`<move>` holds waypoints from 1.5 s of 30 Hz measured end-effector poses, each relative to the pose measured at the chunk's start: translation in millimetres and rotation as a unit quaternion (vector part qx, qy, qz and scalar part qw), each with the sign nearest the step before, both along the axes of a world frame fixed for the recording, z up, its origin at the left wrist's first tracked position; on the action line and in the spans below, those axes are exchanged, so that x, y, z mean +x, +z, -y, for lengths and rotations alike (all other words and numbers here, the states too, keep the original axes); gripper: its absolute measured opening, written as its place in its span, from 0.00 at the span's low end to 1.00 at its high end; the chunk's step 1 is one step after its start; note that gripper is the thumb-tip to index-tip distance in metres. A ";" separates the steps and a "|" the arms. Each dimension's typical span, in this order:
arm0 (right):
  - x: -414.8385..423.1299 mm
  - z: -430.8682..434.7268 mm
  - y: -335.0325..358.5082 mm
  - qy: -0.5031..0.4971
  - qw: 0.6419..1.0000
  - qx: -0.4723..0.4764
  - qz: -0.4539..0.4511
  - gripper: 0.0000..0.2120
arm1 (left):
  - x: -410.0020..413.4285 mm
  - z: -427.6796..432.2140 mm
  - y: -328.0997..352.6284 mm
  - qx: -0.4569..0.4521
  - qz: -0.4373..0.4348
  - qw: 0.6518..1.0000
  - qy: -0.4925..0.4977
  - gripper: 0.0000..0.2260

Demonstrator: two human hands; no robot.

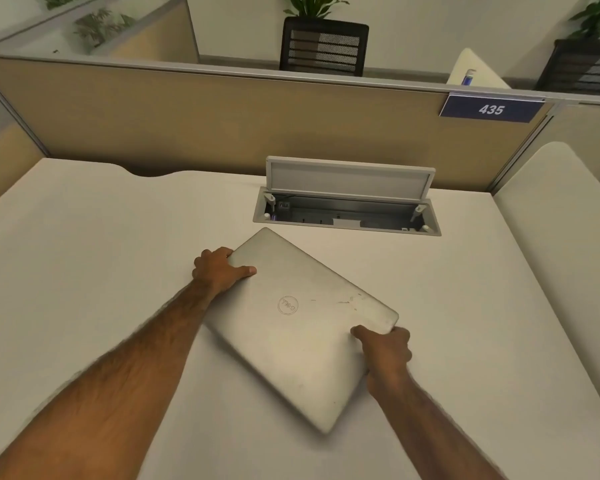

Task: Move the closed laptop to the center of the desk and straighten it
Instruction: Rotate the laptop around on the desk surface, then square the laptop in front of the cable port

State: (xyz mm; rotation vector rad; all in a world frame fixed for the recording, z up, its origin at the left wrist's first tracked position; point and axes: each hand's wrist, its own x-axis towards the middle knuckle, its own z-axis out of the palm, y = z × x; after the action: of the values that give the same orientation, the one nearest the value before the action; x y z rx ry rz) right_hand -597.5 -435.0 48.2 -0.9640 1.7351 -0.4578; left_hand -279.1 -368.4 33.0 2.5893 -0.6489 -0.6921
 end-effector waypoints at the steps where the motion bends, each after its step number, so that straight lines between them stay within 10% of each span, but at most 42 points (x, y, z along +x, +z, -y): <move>1: 0.1 5.6 1.4 0.009 1.000 -0.008 -0.004 0.34 | -2.6 -3.6 0.2 -0.012 -0.001 1.000 0.014 0.36; 45: -5.7 137.7 -13.7 0.213 0.972 -0.090 -0.035 0.41 | -100.5 -39.4 -12.8 -0.107 -0.040 0.973 0.202 0.32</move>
State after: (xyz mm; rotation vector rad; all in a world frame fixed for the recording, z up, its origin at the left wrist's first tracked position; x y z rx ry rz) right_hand -603.2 -572.7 34.5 -1.4576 1.5071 -0.3061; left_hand -379.6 -328.9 20.2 2.3714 -0.1481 -0.5547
